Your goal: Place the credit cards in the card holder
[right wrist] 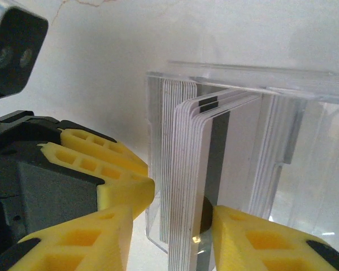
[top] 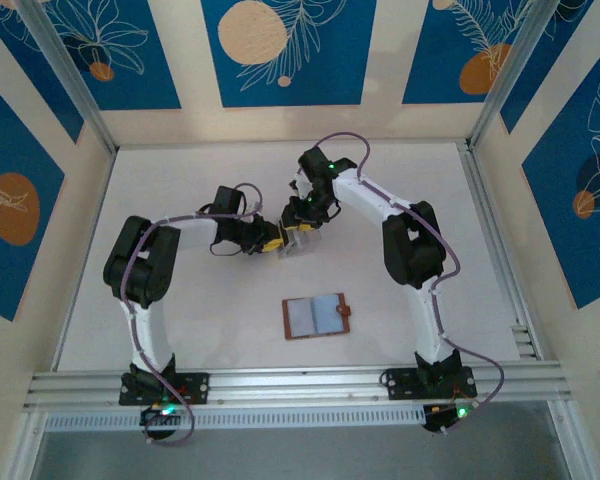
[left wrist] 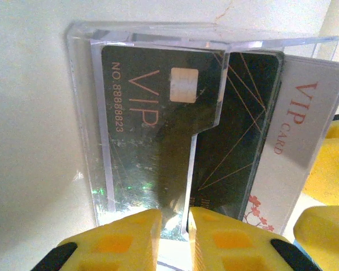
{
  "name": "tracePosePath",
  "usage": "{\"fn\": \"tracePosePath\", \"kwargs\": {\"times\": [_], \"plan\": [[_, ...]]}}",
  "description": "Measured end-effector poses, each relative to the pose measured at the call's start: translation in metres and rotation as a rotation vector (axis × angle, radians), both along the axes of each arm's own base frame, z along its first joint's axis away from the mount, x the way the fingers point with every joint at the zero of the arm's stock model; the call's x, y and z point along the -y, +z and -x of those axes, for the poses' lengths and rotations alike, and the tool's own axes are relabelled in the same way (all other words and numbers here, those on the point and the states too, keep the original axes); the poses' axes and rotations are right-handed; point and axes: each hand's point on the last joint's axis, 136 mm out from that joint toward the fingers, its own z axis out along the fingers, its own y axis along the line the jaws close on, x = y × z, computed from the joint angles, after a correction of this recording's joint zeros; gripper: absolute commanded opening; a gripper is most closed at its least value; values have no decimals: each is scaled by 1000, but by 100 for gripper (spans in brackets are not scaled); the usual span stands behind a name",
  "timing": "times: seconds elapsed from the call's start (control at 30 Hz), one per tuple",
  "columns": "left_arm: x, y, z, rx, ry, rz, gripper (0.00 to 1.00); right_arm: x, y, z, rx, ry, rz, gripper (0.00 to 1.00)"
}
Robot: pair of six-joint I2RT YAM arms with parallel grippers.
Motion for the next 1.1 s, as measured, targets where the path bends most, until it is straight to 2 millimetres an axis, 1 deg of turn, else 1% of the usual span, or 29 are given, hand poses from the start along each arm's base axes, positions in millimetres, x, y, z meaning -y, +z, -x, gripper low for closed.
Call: {"fn": "tracePosePath", "kwargs": {"times": [0.07,0.33,0.83,1.1], "plan": [[0,0,0,0,0,0,21,1,0,0,-1,-2,1,37],[0,0,0,1,1,0,21,3,0,-2,-5,-14,1,31],[0,0,0,1,0,0,21,4,1,-3,-6,-17,-4,30],[0,0,0,1,0,0,20,5,9,-5,4,-20,-21,28]]}}
